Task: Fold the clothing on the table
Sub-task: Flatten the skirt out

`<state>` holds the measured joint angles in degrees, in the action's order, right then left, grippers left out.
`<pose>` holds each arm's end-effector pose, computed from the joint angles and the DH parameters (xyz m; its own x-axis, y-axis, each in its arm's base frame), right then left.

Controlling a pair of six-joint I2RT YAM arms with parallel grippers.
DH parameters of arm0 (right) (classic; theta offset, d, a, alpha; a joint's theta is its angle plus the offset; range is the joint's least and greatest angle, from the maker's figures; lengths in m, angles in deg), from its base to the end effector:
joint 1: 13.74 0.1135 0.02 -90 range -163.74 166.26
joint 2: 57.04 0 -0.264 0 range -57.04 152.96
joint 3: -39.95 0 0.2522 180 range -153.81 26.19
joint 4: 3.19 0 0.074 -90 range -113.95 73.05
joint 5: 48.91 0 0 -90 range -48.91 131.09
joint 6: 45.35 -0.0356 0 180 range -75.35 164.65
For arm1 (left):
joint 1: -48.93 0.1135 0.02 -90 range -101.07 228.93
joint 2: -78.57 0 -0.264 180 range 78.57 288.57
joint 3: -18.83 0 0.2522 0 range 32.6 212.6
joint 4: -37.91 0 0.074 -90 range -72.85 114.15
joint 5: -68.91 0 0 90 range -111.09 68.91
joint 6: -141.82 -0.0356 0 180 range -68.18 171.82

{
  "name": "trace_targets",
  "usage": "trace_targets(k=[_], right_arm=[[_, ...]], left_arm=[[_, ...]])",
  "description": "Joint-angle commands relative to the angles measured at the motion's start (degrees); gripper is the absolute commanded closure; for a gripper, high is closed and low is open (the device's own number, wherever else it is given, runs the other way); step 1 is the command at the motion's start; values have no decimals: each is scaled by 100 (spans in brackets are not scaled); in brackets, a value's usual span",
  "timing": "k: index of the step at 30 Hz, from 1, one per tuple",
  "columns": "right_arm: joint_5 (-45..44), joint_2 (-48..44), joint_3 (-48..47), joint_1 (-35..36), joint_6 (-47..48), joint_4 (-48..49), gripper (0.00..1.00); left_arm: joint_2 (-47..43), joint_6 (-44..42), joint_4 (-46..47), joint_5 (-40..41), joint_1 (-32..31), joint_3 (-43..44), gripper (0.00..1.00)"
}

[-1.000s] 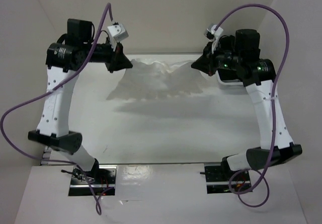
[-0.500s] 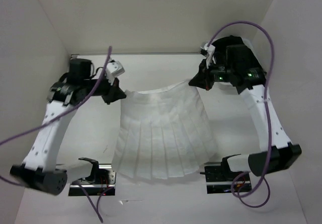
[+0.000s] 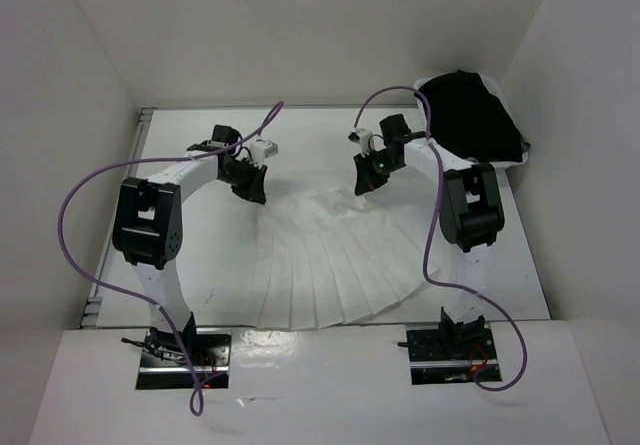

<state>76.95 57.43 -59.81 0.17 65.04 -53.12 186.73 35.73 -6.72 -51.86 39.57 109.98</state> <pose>0.4001 0.1206 0.1968 -0.6694 -0.4567 -0.5859 -0.7165 0.6052 0.3470 0.3849 -0.0819 0.1985 -0.7291 0.3615 -0.5812 0.6053 0.7369 -0.3009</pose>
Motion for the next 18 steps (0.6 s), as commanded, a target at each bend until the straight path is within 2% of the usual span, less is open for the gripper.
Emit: trace_targets(k=[1, 7, 15, 16, 17, 18], right_arm=[[-377, 346, -584, 15, -121, 689, 100], [-1123, 716, -1235, 15, -368, 1102, 100], [-1661, 1129, -1851, 15, -641, 1208, 100], [-1748, 1130, -1929, 15, -641, 1208, 100], [-1905, 1130, -1930, 15, -728, 1208, 93], [-1994, 1182, -1999, 15, -798, 1208, 78]], left_arm=[[257, 37, 608, 306, 75, 294, 100], [837, 89, 802, 905, 128, 1023, 100], [1304, 273, 916, 1204, 128, 1982, 99], [1356, 274, 986, 1204, 128, 1982, 96], [1357, 326, 987, 1291, 128, 2052, 85], [1357, 327, 1048, 1362, 76, 2140, 65]])
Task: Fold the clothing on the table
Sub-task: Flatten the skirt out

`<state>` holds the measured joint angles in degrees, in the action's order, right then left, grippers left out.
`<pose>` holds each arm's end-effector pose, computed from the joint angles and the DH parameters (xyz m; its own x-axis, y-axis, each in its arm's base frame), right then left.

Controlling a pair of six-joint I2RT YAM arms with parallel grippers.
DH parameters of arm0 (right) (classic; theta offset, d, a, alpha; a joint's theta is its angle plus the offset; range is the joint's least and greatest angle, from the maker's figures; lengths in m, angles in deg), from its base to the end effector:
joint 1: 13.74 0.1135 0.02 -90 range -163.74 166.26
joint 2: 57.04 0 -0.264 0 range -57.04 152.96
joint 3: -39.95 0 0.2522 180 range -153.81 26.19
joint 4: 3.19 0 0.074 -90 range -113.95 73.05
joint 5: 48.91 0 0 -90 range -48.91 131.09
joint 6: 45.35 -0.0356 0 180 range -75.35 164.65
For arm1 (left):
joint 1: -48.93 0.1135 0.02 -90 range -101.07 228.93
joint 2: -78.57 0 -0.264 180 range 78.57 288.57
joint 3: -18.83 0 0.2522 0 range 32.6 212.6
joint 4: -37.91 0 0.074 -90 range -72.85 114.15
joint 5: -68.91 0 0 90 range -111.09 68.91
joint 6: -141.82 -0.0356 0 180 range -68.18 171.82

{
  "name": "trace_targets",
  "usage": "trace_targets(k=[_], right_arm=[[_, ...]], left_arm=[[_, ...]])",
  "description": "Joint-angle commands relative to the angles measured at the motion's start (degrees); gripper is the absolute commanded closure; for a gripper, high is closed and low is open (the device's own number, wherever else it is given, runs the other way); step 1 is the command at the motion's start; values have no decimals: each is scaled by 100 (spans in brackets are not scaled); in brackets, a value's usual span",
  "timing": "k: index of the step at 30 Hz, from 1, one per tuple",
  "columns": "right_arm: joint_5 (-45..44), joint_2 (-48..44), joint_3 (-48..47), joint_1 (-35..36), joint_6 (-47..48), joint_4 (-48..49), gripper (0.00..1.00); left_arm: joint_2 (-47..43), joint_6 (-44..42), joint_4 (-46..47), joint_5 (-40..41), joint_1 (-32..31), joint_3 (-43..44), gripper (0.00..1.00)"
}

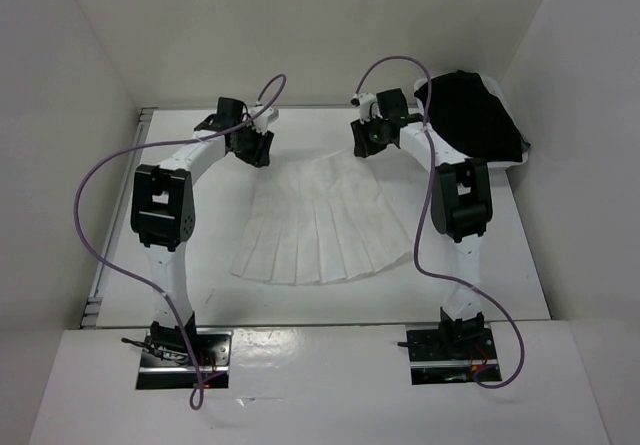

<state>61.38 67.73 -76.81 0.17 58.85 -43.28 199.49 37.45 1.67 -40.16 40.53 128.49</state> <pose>0.4746 0.1303 0.2153 -0.5900 -0.3831 -0.7107 -0.6137 0.7848 0.0864 0.4689 -0.0810 0.2114 -0.6181 0.3284 -0.7142 0.5263 0.8478 -0.0657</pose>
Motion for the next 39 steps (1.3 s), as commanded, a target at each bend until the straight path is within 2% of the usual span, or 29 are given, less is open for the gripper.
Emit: trace_targets(k=[1, 3, 5, 6, 8, 10, 12, 15, 17, 18, 19, 21, 22, 24, 26, 28, 30, 33, 35, 39], right_arm=[[-552, 153, -413, 15, -180, 224, 55], [-1017, 153, -571, 15, -442, 164, 21], [-1334, -13, -800, 15, -567, 102, 9], [-1561, -136, -853, 15, -680, 23, 1], [-1677, -671, -906, 15, -681, -39, 1], [-2002, -1311, -906, -38, -742, -197, 1], [-2056, -1735, -828, -99, -743, -399, 1], [-1942, -2578, -66, -301, -743, -680, 1], [-1942, -3253, 471, -528, -856, -681, 1], [-1881, -3501, 1109, -626, -857, -681, 1], [-1776, -4008, 1446, -914, -962, -681, 1], [-1486, -4555, 2331, -1258, -963, -628, 1], [-1250, -4802, 2589, -1433, -1023, -628, 1], [-1107, -5514, 3275, -1830, -954, -689, 1], [-1186, -5980, 3715, -1892, -954, -690, 1], [-1334, -6630, 4260, -1892, -875, -690, 1], [-1231, -7104, 4534, -1970, -770, -690, 1], [-1064, -7352, 4736, -2033, -769, -742, 1], [-827, -7406, 4973, -2103, -839, -690, 1], [-887, -7398, 4904, -2103, -1129, -690, 1]], left_arm=[[141, 258, 209, 271, -21, 359, 35], [142, 382, 209, 586, -21, 482, 21], [-24, 636, 209, 755, -21, 535, 11], [-216, 724, 209, 808, 57, 648, 0], [-481, 917, -98, 992, 181, 929, 0], [-990, 1154, -397, 1422, 233, 1132, 0], [-1603, 1296, -581, 1503, 391, 1264, 0], [-2352, 1516, -1073, 1205, 689, 1195, 0], [-2878, 1708, -1136, 591, 936, 713, 0], [-3073, 1770, -1136, 432, 1172, 476, 7], [-3501, 1893, -1040, 239, 1314, -196, 14], [-4004, 1991, -611, -157, 1804, -990, 29], [-4198, 2043, -608, -237, 1912, -1299, 32], [-4463, 1765, -862, -623, 2096, -1714, 32], [-4638, 1579, -1091, -921, 2264, -1907, 13], [-4849, 1227, -1407, -985, 2325, -2171, 0], [-5043, 886, -1689, -923, 2414, -2285, 0], [-5500, 805, -1855, -484, 2553, -2444, 0], [-5553, 804, -2076, -397, 2747, -2506, 0], [-5492, 858, -2295, -334, 2818, -2576, 0]])
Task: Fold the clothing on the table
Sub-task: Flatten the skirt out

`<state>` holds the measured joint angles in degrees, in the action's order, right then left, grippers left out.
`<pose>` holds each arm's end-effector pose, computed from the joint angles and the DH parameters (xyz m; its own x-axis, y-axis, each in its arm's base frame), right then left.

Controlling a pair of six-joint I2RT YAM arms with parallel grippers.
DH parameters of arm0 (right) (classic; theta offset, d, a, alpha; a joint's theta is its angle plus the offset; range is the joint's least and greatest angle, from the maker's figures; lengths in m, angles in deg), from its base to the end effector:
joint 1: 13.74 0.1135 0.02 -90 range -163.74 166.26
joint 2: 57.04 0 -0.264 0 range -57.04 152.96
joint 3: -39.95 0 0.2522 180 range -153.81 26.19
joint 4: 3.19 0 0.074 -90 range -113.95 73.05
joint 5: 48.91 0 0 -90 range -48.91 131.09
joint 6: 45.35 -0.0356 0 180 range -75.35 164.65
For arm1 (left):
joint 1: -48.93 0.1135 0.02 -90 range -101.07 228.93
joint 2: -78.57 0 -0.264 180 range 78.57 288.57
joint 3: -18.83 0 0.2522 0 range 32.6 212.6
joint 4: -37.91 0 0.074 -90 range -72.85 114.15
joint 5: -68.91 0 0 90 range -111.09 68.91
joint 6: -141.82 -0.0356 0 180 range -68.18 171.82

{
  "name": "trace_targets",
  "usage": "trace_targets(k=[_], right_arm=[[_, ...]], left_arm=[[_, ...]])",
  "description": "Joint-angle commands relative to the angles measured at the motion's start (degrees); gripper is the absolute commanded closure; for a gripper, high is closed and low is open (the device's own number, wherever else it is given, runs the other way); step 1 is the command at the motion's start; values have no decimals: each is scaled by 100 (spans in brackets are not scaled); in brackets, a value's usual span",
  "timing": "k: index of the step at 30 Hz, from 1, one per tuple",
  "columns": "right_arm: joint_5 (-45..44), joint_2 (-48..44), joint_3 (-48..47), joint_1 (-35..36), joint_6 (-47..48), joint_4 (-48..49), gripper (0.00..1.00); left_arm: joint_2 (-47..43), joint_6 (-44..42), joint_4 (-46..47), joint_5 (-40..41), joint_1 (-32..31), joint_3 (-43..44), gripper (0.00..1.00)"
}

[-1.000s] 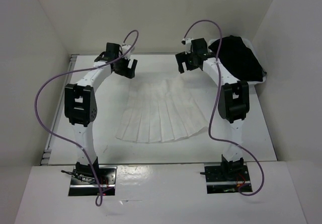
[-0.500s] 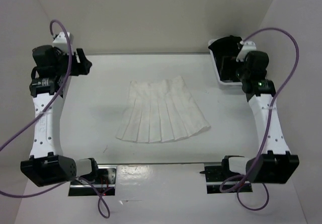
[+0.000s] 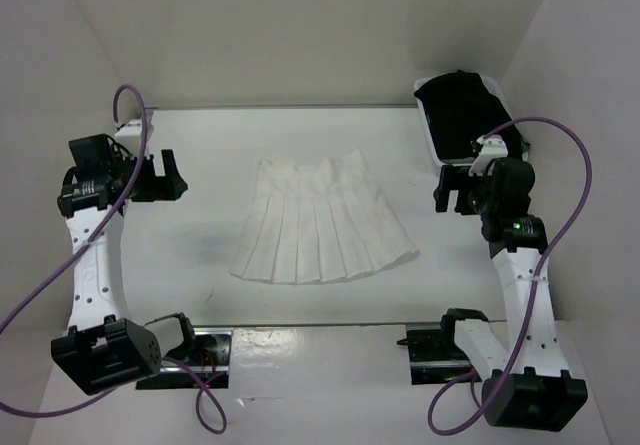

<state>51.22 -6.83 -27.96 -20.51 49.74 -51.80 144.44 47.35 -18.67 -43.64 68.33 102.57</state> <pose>0.1843 -0.0156 0.3370 -0.5051 -0.0280 -0.8626 -0.0789 0.9968 0.0139 0.2267 0.0653 0.3650 -0.5900 -0.1315 -0.7966 0.0215 0.9837 -0.1783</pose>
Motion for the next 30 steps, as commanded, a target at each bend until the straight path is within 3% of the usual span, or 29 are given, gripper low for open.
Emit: trace_targets(k=[1, 5, 11, 17, 22, 30], right_arm=[[199, 111, -34, -35, -314, 163, 1], [630, 462, -244, -35, 45, 93, 1], [1218, 1682, -1289, -88, 616, -468, 1], [1202, 3098, -2678, 17, 880, -1058, 1], [1202, 3459, -2803, 17, 942, -1059, 1], [534, 4408, -2768, 1686, 1188, -471, 1]], left_arm=[[14, -307, -348, -117, 38, 16, 0], [259, -520, -200, -751, -128, 16, 0], [1401, -652, 186, -1304, -638, 324, 0], [1885, -476, 1031, -910, -1332, 148, 0], [2455, -230, 1338, -690, -1790, 226, 0], [3863, -203, 1092, -663, -2309, 1246, 0]])
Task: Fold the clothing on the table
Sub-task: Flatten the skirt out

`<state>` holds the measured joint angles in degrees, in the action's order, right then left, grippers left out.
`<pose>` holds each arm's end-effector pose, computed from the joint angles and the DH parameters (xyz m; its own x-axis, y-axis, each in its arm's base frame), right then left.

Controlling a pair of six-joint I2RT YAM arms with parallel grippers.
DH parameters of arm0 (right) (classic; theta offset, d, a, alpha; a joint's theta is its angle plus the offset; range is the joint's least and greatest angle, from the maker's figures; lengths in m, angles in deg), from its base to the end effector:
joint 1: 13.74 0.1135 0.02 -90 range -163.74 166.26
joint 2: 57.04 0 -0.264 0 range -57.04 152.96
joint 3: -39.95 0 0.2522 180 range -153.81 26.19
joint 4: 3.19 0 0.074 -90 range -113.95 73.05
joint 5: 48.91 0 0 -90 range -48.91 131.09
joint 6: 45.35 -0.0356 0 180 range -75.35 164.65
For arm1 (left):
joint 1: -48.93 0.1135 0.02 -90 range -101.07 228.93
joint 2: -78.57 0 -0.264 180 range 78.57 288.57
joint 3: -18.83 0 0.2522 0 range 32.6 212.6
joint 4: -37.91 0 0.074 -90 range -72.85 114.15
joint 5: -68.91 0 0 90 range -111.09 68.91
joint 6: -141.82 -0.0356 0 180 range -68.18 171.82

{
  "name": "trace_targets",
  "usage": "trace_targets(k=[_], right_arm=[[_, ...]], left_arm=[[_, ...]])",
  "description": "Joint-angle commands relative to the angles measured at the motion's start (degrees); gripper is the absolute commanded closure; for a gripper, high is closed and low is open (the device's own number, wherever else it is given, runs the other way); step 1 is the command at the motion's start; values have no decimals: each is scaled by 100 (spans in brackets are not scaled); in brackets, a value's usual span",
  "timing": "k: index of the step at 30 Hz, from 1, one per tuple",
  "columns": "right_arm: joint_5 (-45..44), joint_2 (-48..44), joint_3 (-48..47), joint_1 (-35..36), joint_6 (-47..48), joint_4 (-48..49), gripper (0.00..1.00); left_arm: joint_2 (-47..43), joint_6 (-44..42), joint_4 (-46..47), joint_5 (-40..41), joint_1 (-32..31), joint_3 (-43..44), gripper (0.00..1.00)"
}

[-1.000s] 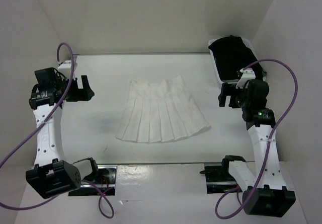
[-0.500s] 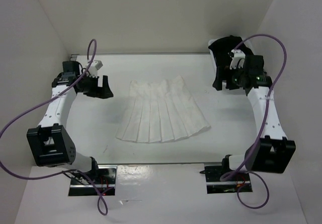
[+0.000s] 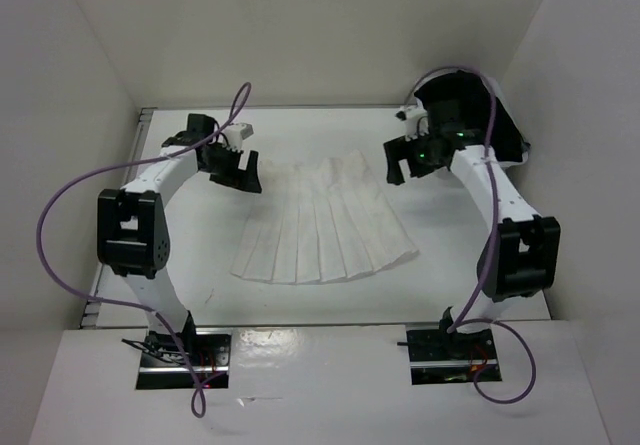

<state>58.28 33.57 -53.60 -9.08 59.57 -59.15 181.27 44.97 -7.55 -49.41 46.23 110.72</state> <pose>0.3377 0.0381 0.3041 -0.7038 -0.3041 -0.6420 -0.4512 0.8894 0.0733 0.3830 -0.0350 0.2361 -0.7885 0.1423 -0.5984 0.4015 0.8561 -0.3255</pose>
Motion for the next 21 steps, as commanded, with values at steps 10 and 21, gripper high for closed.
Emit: trace_targets(k=[10, 21], right_arm=[[-23, 1749, -1090, 834, -226, 924, 5], [215, 2189, -1609, 729, -217, 660, 13]], left_arm=[[945, 166, 340, 81, -161, 1107, 13], [2210, 281, 393, -543, 146, 2039, 24]])
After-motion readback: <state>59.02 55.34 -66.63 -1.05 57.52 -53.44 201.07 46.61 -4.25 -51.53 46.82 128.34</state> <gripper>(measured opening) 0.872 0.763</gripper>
